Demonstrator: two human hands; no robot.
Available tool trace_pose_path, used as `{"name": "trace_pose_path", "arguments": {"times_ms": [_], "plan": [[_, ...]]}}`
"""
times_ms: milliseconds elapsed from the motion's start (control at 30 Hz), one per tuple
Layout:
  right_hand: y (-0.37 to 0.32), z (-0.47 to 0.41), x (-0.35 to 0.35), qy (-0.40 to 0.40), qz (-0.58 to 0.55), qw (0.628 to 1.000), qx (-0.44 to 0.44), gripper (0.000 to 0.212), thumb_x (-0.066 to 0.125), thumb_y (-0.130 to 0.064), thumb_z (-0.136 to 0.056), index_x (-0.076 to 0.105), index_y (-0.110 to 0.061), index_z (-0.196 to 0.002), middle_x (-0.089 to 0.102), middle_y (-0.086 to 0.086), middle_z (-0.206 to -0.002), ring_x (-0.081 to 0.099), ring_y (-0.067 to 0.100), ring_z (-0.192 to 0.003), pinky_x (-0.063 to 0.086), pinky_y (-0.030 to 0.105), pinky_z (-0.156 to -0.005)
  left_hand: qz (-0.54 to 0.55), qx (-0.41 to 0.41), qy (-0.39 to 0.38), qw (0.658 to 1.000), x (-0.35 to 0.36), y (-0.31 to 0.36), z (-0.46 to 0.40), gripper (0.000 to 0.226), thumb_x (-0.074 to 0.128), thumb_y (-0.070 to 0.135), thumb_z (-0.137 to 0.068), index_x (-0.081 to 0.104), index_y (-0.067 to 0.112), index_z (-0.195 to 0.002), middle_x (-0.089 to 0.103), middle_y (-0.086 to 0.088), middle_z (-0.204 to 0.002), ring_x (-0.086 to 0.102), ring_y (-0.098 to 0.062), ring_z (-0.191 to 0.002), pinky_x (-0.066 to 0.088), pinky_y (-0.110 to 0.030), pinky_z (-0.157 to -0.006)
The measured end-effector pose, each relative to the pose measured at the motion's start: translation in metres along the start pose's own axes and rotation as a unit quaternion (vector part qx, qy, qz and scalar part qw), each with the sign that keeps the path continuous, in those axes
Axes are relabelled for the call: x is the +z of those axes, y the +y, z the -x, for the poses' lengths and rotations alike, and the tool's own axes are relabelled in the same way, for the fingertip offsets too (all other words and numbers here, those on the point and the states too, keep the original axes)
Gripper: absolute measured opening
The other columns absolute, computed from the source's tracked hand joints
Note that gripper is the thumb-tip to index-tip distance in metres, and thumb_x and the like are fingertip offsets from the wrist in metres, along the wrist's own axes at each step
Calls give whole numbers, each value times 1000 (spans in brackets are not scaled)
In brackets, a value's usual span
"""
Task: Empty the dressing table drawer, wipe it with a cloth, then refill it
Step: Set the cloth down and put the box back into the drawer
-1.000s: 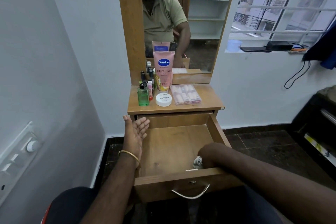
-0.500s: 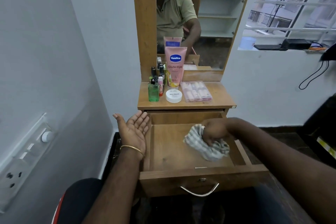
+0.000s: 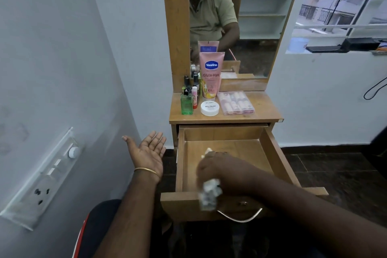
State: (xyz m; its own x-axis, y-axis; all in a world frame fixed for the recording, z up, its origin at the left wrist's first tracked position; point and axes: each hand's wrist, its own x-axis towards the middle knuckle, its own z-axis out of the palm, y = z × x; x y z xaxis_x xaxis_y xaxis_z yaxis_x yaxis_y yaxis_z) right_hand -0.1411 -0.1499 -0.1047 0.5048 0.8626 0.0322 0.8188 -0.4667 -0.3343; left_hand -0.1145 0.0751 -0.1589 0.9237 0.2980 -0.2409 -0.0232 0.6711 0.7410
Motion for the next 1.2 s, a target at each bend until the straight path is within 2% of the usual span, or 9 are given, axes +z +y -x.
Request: {"name": "trace_pose_path", "arguments": {"times_ms": [133,300,400,533,700,800,900,1033,1200], "plan": [[42,86,-21,-16,68,995,66,18,69,-32,-78,65,-37,-94,61,-22,-113,48,4,-114,38,26,-92,-4,3,-7,1000,4,-3,1,101,12,83,-83,46,7,-141,53,-14,-141,52,-25,-128,31,-38,-110],[72,164,-45,14,80,988,132,11,64,-45,-77,65,-39,-85,60,-31,-99,54,-1,-103,50,28,-82,-12,7,-20,1000,6,-8,3,99,14,82,-84,45,7,-141,52,-14,-142,50,-26,-130,31,-38,-109],[88,190,-49,48,55,985,156,13,73,-36,-78,65,-41,-87,60,-32,-100,55,-4,-102,49,28,-84,-35,14,-37,999,8,-9,5,98,14,80,-85,44,7,-142,51,-14,-143,50,-25,-130,32,-37,-108],[89,194,-55,134,-94,971,174,13,70,-12,-82,73,-25,-85,71,-11,-94,68,10,-89,53,27,-79,-91,58,-50,993,23,-4,14,89,14,74,-90,48,8,-139,55,-13,-139,53,-23,-127,36,-36,-104],[93,175,-68,299,-336,858,248,42,49,21,-83,72,-13,-91,73,8,-89,70,26,-86,57,34,-74,-209,100,-106,967,80,-7,50,62,40,59,-91,59,10,-126,69,-8,-119,66,-22,-110,47,-34,-89],[95,150,-79,328,-550,717,277,33,42,14,-88,62,1,-111,72,17,-95,70,29,-89,57,39,-79,-341,47,-191,919,115,-29,69,31,62,48,-88,68,31,-113,73,6,-110,68,-15,-105,50,-34,-82],[112,127,-92,321,-638,650,262,39,45,1,-89,52,3,-127,64,27,-117,61,40,-108,44,56,-102,-415,-7,-269,869,152,-57,73,38,72,42,-83,63,33,-120,70,11,-113,64,-6,-107,54,-32,-90],[150,96,-112,336,-668,610,262,46,52,-14,-88,53,2,-131,62,25,-126,61,39,-112,40,57,-107,-407,-29,-288,867,203,-78,47,34,70,31,-88,62,25,-120,72,10,-102,66,-8,-93,53,-28,-75],[193,64,-134,368,-627,628,279,24,47,-19,-101,57,-5,-118,70,17,-106,69,31,-94,54,48,-87,-392,-20,-252,885,243,-89,9,17,68,20,-89,67,16,-106,72,2,-82,67,-14,-77,52,-27,-61]]}}
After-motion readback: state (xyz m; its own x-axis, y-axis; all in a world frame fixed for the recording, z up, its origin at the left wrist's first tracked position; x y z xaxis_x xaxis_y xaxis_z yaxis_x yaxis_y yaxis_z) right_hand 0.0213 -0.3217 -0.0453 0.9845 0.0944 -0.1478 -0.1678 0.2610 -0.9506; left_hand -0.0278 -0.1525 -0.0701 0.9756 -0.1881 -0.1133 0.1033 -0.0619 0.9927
